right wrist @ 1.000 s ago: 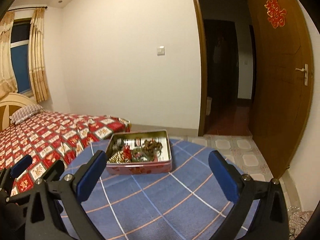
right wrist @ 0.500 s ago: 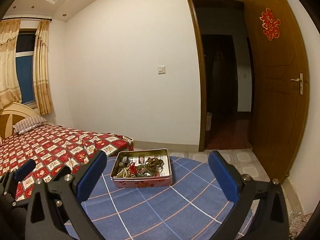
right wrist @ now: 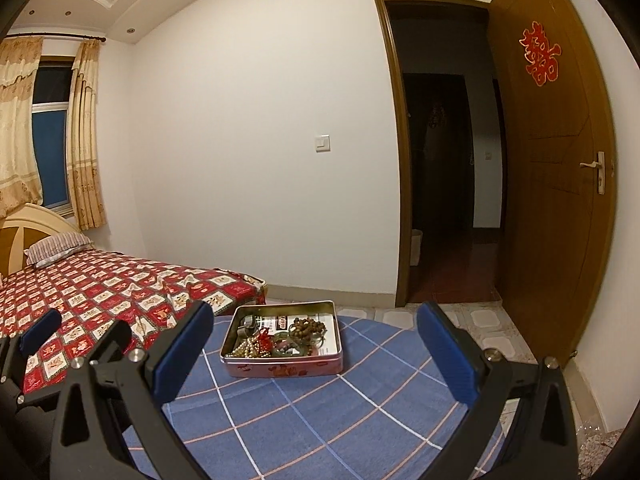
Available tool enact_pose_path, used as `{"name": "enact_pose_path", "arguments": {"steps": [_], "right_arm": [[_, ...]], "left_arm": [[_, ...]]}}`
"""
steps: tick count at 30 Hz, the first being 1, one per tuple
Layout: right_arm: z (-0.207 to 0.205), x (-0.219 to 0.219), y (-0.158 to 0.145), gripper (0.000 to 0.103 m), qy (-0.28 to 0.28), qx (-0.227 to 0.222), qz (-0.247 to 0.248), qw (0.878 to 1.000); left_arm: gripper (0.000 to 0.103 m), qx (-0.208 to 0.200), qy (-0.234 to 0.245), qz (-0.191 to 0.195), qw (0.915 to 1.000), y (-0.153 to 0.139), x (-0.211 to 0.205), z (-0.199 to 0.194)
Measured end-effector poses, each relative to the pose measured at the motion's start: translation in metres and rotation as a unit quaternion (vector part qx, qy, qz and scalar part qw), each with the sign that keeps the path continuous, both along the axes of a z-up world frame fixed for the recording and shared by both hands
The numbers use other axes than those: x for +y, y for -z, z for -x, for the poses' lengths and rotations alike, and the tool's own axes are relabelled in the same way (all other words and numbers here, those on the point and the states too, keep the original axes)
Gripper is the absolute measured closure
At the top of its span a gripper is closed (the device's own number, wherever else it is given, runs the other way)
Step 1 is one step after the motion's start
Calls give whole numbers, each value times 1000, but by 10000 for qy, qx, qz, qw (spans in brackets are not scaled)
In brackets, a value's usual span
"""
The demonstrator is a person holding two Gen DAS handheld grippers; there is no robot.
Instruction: Organize jewelry
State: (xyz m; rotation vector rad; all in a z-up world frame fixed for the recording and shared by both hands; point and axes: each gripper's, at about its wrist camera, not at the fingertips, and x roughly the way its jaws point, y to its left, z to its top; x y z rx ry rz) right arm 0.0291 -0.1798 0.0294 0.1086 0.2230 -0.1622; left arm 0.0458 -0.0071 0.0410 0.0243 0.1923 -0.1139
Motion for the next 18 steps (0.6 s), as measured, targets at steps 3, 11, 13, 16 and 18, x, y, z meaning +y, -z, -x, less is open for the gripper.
{"name": "enact_pose_path", "arguments": {"steps": [3,11,13,16,18], "right_arm": [[1,0,0,0,4,11,-20,10000],[4,1,-2,0,3,-42,40,10000],[5,0,-3,0,4,-59,25,10000],[5,-1,-3,0,1,-78,17,10000],[5,-1,-3,0,-15,-87,11,10000]], "left_arm": [[11,-30,-76,-37,10000,-1,0,0],[11,-189,-62,-122,9997,-6,-2,6],[11,-174,-52,-89,9998,-7,-1,6],[11,-93,-31,26,9999,-8,2,4],[11,-62,-13,104,9999,-8,4,4]]}}
